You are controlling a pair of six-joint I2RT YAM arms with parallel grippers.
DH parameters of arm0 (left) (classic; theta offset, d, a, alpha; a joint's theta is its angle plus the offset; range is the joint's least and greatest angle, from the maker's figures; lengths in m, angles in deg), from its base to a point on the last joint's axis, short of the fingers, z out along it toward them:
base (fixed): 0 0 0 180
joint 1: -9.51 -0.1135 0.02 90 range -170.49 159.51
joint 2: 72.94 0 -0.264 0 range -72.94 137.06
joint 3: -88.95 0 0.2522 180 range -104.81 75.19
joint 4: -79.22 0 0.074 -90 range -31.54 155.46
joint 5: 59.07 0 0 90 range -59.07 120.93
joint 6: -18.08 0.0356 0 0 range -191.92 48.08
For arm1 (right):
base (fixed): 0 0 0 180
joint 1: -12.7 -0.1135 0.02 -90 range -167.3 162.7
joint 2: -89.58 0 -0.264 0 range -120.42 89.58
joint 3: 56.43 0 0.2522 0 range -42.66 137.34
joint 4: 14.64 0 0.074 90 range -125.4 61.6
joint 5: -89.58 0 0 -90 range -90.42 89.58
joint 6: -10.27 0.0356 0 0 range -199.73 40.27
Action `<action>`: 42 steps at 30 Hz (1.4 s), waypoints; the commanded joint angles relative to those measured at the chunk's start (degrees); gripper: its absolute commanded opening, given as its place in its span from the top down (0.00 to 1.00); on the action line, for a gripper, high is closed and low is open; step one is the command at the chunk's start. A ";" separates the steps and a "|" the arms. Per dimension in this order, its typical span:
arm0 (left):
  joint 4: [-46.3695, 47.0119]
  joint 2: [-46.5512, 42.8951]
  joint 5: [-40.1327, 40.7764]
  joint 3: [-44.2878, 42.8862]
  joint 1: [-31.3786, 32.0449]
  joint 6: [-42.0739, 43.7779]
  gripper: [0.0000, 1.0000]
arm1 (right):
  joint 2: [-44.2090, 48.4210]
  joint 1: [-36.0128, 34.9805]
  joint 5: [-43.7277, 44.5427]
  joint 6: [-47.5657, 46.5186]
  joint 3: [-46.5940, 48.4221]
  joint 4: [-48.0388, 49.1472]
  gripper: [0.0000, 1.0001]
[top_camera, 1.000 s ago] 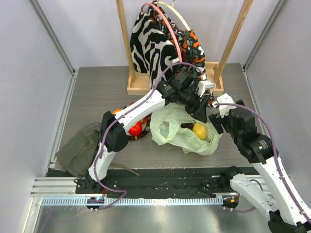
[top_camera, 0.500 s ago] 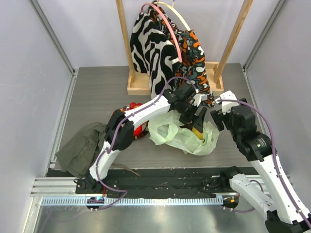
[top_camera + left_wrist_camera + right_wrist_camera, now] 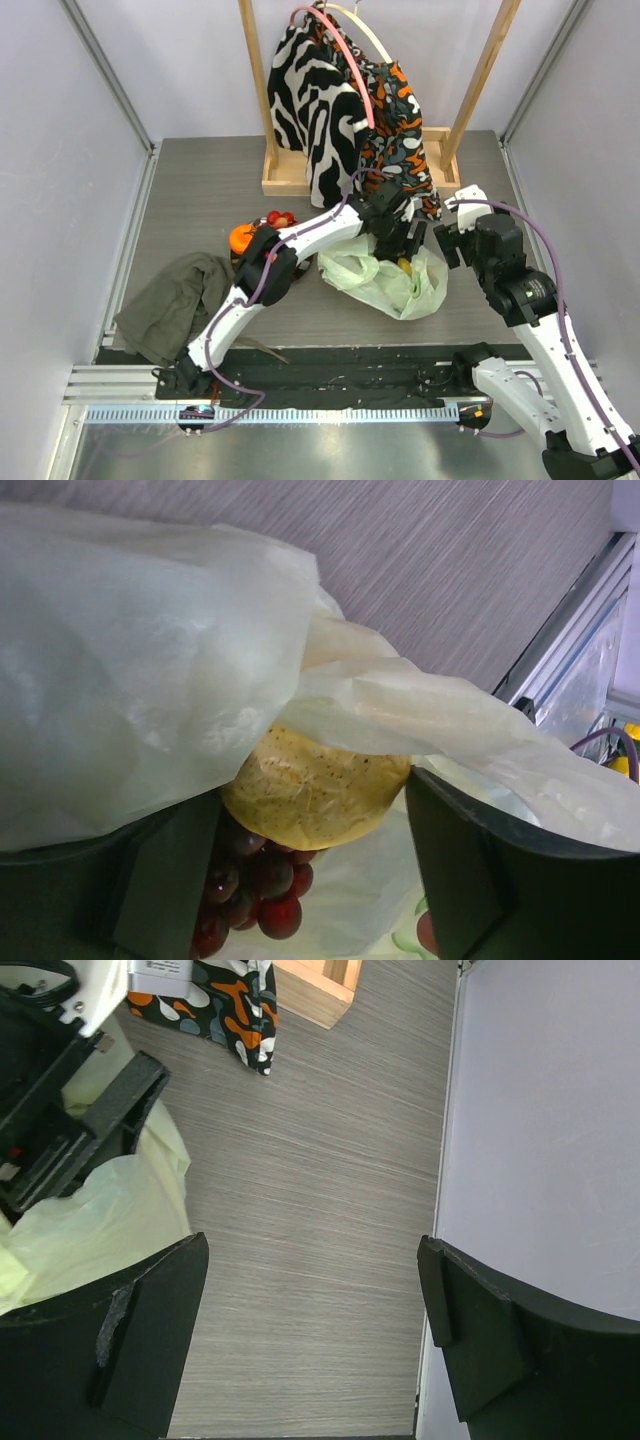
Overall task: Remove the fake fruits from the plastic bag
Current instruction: Take out the fake fruit from the plastic bag, then place the fake fruit on the plate.
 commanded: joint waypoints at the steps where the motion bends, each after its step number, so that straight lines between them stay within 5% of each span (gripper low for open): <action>1: 5.39 2.64 -1.24 -4.63 0.15 0.19 0.30 | -0.10 0.44 -1.30 1.51 0.56 0.89 0.07; 8: 5.13 -2.17 -4.93 -4.11 -1.51 5.37 0.79 | -1.77 0.71 -1.83 1.34 2.05 1.51 0.07; 16: -6.90 -14.13 -9.06 -3.24 -6.00 17.68 0.98 | -4.23 0.71 -1.92 -0.77 4.95 2.04 0.07; 23: -28.42 -18.80 -10.57 -6.56 -9.78 33.76 1.00 | -7.66 0.79 -2.88 -1.82 7.68 2.39 0.08; 28: -39.42 -20.91 3.32 -9.21 -9.96 46.14 1.00 | -9.76 0.71 -6.39 -2.18 10.13 1.77 0.08; 32: -42.60 -24.33 -6.75 -11.58 -14.16 47.24 1.00 | -10.47 0.71 -8.94 -1.65 11.63 0.19 0.08; 34: -40.76 -27.40 -4.78 -10.18 -17.76 44.16 1.00 | -10.73 0.79 -9.21 -2.00 11.98 -0.07 0.08; 36: -42.41 -33.55 -1.26 -7.29 -20.40 46.86 1.00 | -11.09 0.71 -9.56 -1.91 12.25 0.36 0.08; 42: -40.75 -55.06 9.39 22.92 -35.43 59.58 1.00 | -12.66 0.71 -12.28 -0.16 11.72 2.74 0.08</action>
